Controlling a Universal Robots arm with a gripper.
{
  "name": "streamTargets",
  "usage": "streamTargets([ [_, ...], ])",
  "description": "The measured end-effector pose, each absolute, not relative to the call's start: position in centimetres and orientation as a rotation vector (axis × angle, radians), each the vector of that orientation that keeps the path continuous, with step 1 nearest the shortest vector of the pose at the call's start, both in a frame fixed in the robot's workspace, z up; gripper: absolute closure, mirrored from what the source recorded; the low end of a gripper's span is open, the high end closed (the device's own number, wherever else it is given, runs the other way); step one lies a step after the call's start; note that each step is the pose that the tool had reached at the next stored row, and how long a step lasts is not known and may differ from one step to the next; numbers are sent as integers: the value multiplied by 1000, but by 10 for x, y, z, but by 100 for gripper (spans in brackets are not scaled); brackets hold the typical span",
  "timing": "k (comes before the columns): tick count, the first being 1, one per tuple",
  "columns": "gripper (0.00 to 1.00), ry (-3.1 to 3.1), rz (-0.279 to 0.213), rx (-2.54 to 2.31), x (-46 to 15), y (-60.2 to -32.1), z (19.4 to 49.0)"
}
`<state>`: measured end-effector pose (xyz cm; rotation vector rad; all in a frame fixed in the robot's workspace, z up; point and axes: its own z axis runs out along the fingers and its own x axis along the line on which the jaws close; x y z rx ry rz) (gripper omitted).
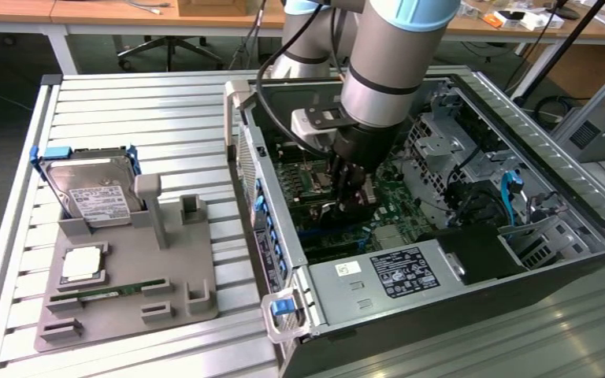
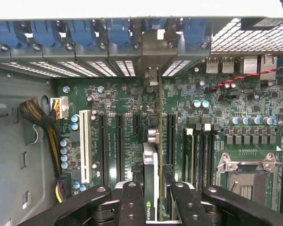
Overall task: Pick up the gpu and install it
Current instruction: 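Insert the gpu into the slot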
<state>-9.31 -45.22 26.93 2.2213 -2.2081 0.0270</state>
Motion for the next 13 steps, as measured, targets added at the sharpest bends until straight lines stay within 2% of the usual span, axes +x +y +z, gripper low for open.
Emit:
streamTargets([
  [13,73,-2185,27,2245,-93,-452,269],
])
